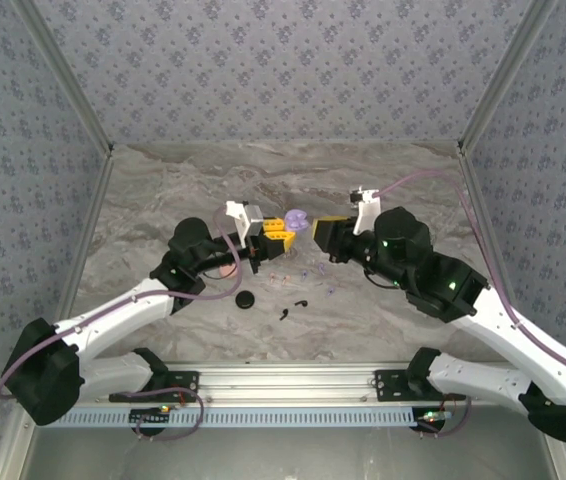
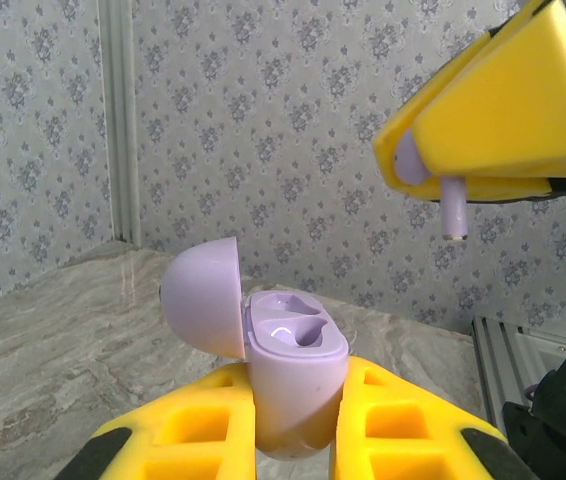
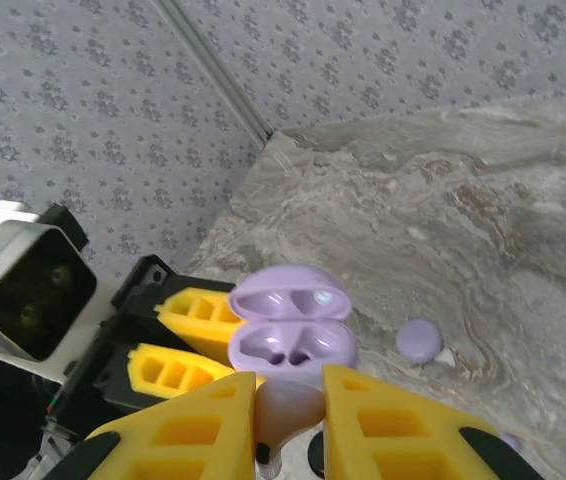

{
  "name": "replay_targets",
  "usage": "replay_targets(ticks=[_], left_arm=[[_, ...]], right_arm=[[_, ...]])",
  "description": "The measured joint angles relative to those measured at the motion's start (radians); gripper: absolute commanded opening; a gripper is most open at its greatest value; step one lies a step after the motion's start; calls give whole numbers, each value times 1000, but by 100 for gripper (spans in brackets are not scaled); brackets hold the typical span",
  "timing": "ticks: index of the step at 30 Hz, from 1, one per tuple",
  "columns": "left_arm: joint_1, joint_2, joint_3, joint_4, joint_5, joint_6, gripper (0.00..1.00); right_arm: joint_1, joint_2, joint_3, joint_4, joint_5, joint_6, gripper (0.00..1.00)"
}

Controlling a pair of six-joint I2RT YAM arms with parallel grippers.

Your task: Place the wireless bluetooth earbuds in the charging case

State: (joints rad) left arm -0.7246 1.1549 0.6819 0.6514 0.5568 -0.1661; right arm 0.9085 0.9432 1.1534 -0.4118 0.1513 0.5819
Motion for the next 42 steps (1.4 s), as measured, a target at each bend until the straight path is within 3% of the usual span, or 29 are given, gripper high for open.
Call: replay_targets(ticks=[16,42], left_arm=[[-11,5,5,2,4,0,0],[-11,6,10,-3,3,0,0]], right_arm=[[2,124,82,4,56,-56,23],[2,129,48,-1,70,-43,23]])
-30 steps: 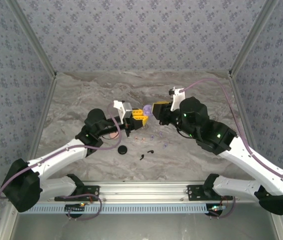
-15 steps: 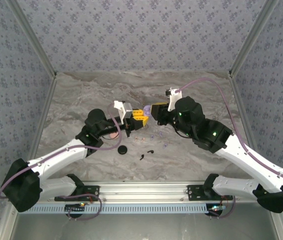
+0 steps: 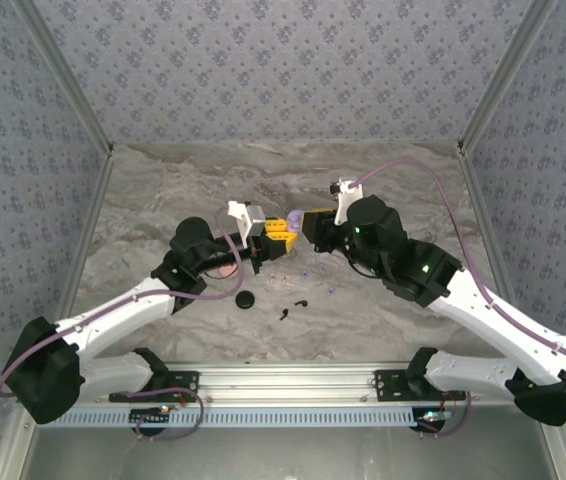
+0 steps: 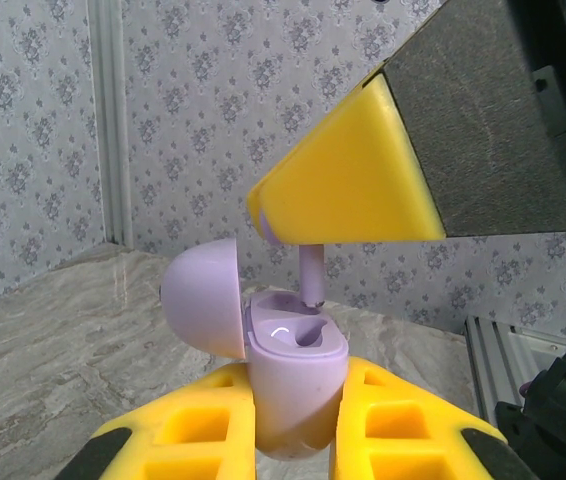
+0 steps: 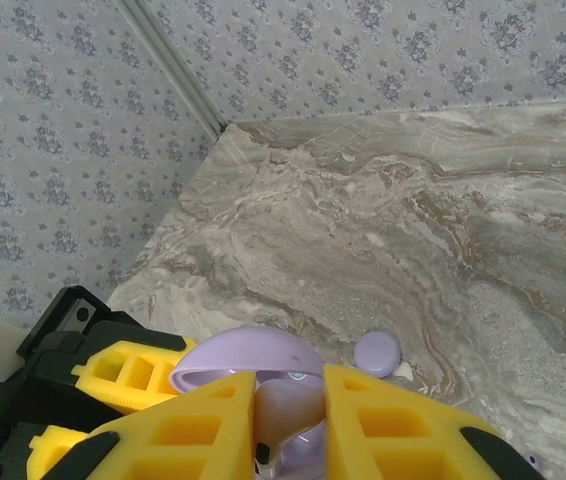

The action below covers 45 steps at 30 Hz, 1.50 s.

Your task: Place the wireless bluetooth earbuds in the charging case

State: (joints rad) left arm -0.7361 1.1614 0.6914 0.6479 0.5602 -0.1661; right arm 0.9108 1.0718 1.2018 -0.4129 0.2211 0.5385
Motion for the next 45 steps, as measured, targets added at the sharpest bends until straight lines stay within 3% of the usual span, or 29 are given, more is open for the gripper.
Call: replay_targets(ticks=[13,24,36,45], left_arm=[[-5,7,0,-4,0,-3,0],[-5,8,0,1,-5,-3,0],[-5,-57,0,-59,-57,42,0],[-5,-109,-17,-110,-64,88,0]], right_arm=[[2,-2,-45,22,-16,21,25],[-40,-51,-45,5,-61,40,54],[-174,-140,-67,-320,-8,157,52],[-198,60,-231,-401,-36,251,49]])
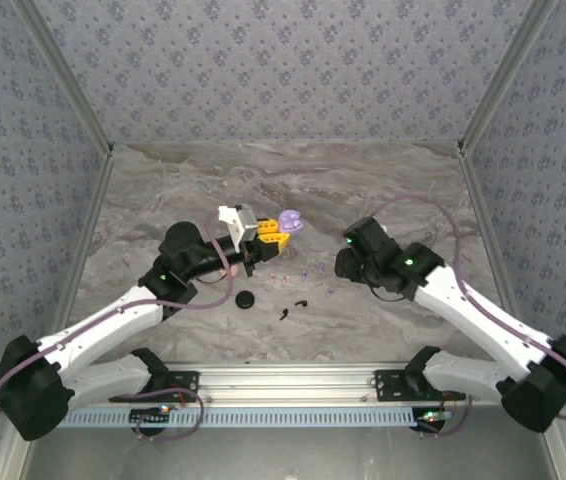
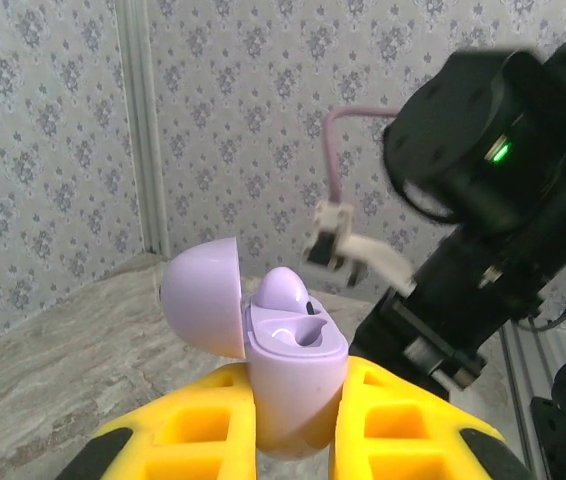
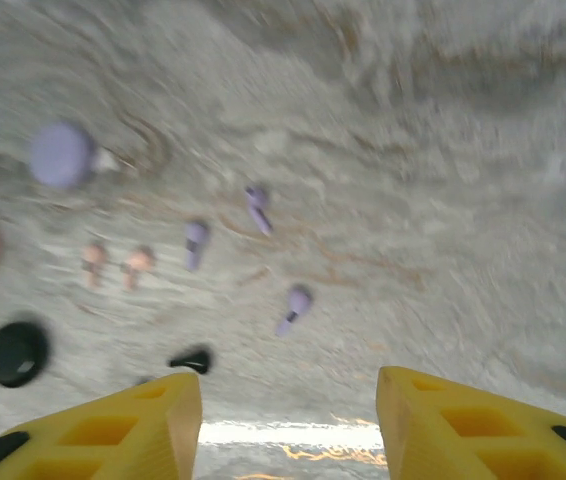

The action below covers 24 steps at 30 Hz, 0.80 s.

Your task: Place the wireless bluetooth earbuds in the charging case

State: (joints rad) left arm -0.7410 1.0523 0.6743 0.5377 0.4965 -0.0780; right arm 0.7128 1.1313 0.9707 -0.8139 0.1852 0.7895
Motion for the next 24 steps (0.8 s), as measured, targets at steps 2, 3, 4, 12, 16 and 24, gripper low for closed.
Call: replay_targets(ticks=[2,3,4,12,16,24], left_arm=[[0,0,-11,-9,0,7,0],[0,-2,-15,-17,0,10,0],[0,-4,-20,-23,0,13,0],[0,-58,-43,-97,0,68,0],[0,-87,-50,-120,0,89,0],[0,-110,-56,-153,-5,121,0]], right_arm=[[-2,64,-7,2,-10,16,49],[-2,97,-9,6,-17,24,48],[-2,123,-10,13,-21,32,48],[-6,328,-11,88,-80,80,41],[-6,394,-11,111,-97,94,37],[-8,483,-10,169,-123,113,32]])
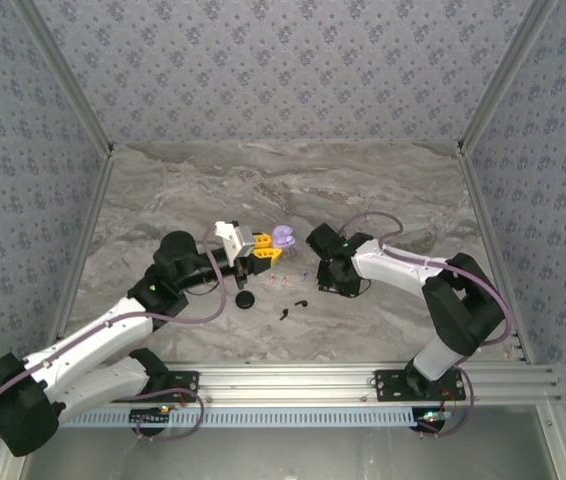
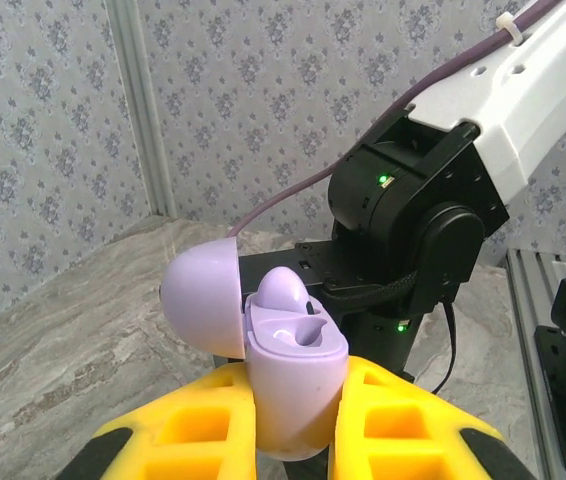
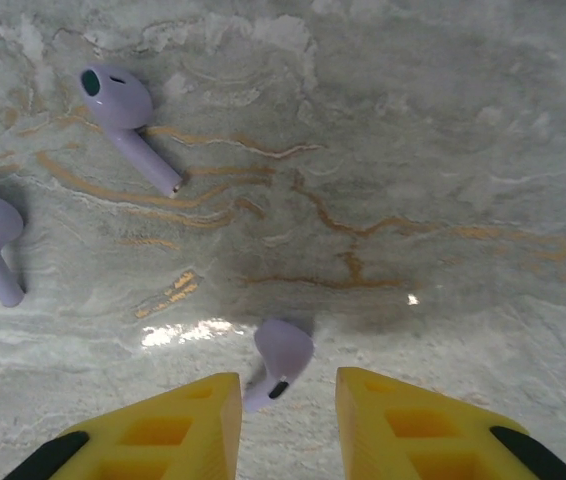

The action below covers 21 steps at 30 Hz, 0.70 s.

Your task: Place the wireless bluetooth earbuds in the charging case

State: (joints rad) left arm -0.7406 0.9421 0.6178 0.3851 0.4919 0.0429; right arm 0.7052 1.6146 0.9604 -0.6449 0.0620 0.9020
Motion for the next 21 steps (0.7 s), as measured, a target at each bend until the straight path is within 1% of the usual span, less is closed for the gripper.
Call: replay_targets(ticks=[6,21], left_arm=[[0,0,0,-17,-10,11,0],[0,-11,0,-24,-14,21,0]], right_arm=[[0,44,10,28,-8,0,30],[0,77,14,31,-6,0,27]])
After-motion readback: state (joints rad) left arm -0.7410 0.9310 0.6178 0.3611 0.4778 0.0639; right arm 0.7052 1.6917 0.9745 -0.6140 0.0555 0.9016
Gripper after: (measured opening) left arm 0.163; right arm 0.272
